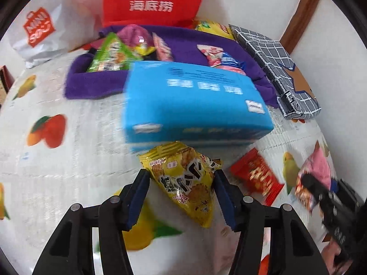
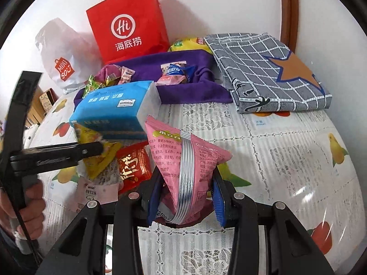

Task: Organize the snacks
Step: 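Grasp the pink snack bag with the right tool while the left tool grasps the yellow chip bag, then lift the yellow chip bag with the left tool while the right tool lifts the pink bag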

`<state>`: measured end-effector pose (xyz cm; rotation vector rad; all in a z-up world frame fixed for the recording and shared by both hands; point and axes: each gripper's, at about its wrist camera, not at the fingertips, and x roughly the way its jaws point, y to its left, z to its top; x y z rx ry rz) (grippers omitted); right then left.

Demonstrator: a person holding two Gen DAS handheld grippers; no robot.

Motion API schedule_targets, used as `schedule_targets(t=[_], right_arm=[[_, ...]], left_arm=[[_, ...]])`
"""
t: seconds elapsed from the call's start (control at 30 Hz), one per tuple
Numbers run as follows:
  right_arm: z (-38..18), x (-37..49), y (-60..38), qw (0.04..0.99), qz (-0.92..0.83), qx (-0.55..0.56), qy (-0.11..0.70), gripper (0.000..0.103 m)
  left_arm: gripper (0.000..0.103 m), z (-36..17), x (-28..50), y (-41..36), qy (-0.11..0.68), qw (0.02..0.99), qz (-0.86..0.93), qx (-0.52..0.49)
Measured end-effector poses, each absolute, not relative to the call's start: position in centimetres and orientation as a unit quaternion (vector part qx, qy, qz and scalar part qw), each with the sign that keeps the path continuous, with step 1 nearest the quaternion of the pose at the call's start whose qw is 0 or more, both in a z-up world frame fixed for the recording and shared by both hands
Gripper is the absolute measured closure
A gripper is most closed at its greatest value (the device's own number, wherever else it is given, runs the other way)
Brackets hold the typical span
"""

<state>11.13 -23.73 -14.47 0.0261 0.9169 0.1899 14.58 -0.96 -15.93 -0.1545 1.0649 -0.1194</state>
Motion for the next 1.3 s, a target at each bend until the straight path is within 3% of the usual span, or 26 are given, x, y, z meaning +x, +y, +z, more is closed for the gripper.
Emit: schedule_targets(t=[0.33, 0.77, 1.3], right_arm=[[-16.0, 11.8, -23.1, 0.892, 0.084, -0.008, 0.443, 0.063], [-17.6, 13.7, -22.1, 0.910, 0.067, -0.033, 0.407, 0.062], [-18.7, 15.0, -23.0, 0.895, 0.078, 0.008, 0.439, 0.062]], left_arm=[[0.047, -15.8, 10.9, 4.6, 0.509, 0.859, -0.019, -0.039], [0.047, -17.4, 11.2, 4.2, 0.411, 0.910, -0.020, -0.051], [0.044, -18.0, 11.6, 4.5, 0.419, 0.905, -0.018, -0.067]])
